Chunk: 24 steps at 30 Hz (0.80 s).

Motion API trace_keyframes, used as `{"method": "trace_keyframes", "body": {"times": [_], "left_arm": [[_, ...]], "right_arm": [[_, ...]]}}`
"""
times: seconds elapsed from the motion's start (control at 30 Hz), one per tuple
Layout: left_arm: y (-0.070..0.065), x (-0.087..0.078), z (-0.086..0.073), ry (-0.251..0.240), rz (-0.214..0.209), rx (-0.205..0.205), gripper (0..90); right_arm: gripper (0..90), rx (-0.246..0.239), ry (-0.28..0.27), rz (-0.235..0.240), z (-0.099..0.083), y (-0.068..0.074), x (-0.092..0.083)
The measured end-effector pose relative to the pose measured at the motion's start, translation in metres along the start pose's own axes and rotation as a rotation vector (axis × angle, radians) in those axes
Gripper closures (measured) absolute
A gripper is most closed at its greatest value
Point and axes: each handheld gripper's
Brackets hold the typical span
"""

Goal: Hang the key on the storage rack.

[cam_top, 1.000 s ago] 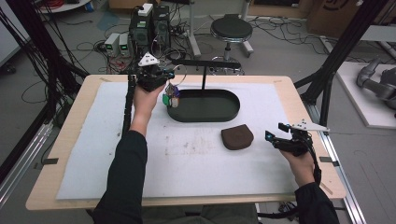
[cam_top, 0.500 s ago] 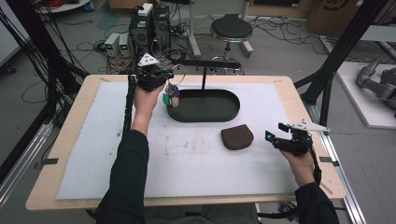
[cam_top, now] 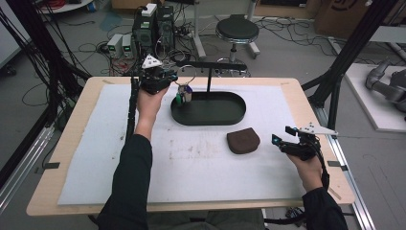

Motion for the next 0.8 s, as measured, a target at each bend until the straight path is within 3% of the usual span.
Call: {"method": "trace_keyframes", "body": {"times": [0.13, 0.2, 0.27, 0.47, 0.57, 0.8], "left_arm": [[-0.005, -0.008, 0.000, 0.008, 0.037, 0.034, 54.1], [-0.009, -0.014, -0.002, 0.000, 0.051, 0.066, 49.0], [-0.011, -0.021, -0.005, -0.005, 0.034, 0.092, 44.7], [-0.015, -0.046, -0.024, -0.032, -0.039, 0.077, 38.9], [-0.017, -0.061, -0.032, -0.023, -0.072, 0.071, 37.1], [-0.022, -0.099, -0.054, -0.019, -0.113, 0.081, 33.3]], "right_arm": [[26.5, 0.000, 0.001, 0.001, 0.000, 0.000, 0.001], [26.5, -0.004, 0.000, -0.001, 0.000, 0.000, 0.001], [26.5, -0.006, 0.002, -0.001, 0.000, 0.001, 0.002], [26.5, -0.007, 0.008, -0.002, 0.001, 0.002, 0.005], [26.5, -0.004, 0.010, -0.005, 0.001, 0.002, 0.005], [26.5, -0.005, 0.012, -0.014, 0.001, 0.003, 0.006]]}}
Point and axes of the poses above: each handheld gripper's, and its own axes: x roughly forward along the jaws, z roughly out of its top, y roughly to its left, and after that the axes turned 8 degrees about -x, right-handed
